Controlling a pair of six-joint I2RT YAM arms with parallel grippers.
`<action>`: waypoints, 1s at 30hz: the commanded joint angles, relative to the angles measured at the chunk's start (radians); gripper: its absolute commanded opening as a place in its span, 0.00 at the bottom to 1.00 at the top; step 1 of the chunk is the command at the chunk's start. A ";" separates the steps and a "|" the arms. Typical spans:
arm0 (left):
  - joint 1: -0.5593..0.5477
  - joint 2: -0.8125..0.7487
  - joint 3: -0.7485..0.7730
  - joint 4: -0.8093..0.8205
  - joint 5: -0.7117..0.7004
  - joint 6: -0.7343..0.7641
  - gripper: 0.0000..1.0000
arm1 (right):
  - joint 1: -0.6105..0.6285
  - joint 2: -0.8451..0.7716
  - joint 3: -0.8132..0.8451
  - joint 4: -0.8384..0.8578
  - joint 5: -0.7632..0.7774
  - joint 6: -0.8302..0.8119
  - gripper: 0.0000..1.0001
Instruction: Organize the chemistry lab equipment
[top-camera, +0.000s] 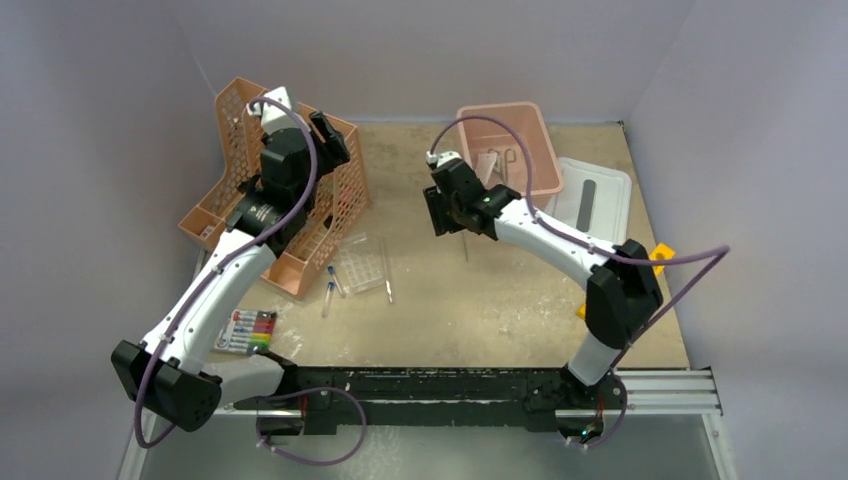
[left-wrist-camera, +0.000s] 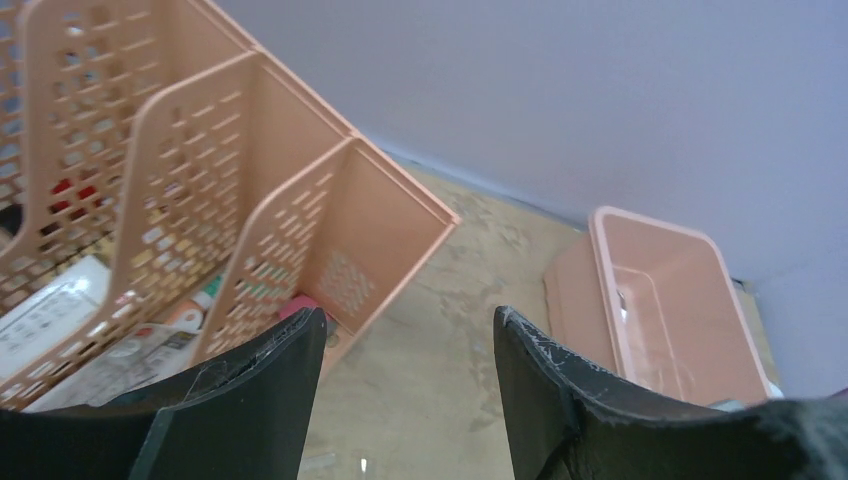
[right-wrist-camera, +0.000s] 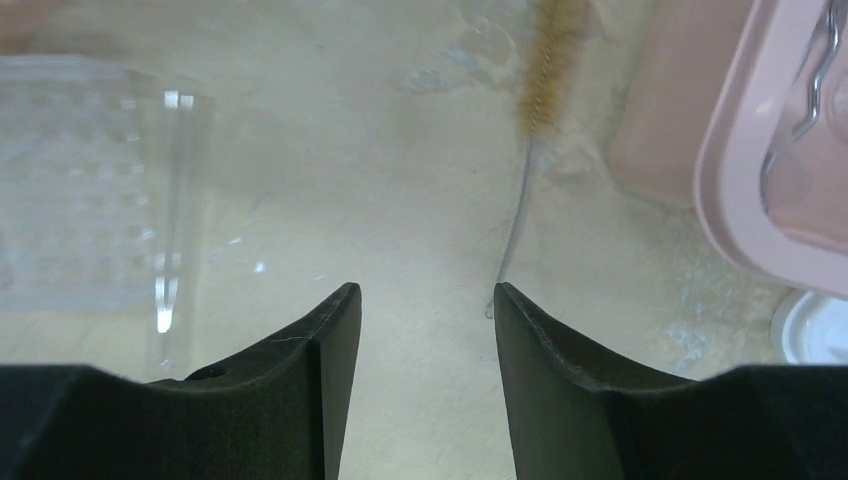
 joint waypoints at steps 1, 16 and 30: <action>-0.003 -0.034 -0.020 0.005 -0.137 -0.008 0.62 | 0.004 0.081 0.020 -0.037 0.205 0.113 0.54; -0.003 0.015 -0.007 -0.018 -0.088 -0.038 0.62 | -0.042 0.310 0.097 0.052 0.292 0.065 0.35; -0.003 0.048 0.001 -0.006 -0.083 -0.044 0.61 | -0.065 0.422 0.147 0.079 0.178 -0.037 0.31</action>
